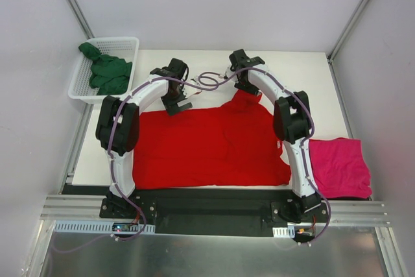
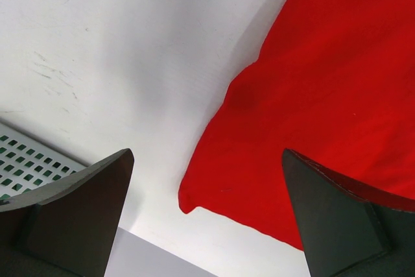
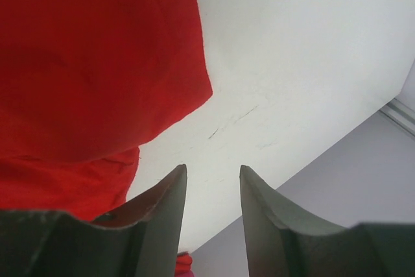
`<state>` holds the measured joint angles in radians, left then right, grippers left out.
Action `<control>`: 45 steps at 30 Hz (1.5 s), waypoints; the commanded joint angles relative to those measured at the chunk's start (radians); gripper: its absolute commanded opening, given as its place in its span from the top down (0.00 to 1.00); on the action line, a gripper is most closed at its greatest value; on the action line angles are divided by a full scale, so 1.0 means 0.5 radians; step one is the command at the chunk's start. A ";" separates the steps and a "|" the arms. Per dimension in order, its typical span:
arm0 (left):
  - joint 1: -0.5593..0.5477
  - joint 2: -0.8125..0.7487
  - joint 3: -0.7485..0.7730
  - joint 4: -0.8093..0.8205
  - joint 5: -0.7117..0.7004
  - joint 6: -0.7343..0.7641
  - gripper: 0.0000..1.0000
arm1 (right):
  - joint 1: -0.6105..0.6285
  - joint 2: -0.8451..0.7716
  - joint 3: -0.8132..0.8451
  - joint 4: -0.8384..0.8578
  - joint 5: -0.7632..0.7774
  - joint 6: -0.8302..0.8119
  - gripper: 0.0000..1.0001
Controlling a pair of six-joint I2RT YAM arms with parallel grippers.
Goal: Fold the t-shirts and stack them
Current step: Fold the flattened tshirt in 1/3 of the way
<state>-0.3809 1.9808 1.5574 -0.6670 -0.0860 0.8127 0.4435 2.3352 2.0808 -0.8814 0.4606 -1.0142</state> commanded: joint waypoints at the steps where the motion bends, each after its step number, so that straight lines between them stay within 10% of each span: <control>1: -0.030 -0.004 0.054 -0.034 0.028 0.031 0.01 | -0.019 -0.059 0.017 0.069 0.058 0.040 0.58; 12: 0.007 -0.025 -0.037 -0.034 -0.021 0.047 0.01 | -0.019 0.118 0.354 0.002 -0.593 0.289 0.58; 45: 0.081 -0.096 -0.114 -0.037 -0.061 0.068 0.01 | 0.104 0.278 0.149 0.729 -0.642 -0.092 0.60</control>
<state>-0.3450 1.9369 1.4601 -0.6685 -0.1139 0.8345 0.4747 2.4760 2.1529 -0.5716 0.2028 -1.0386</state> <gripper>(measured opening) 0.993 0.403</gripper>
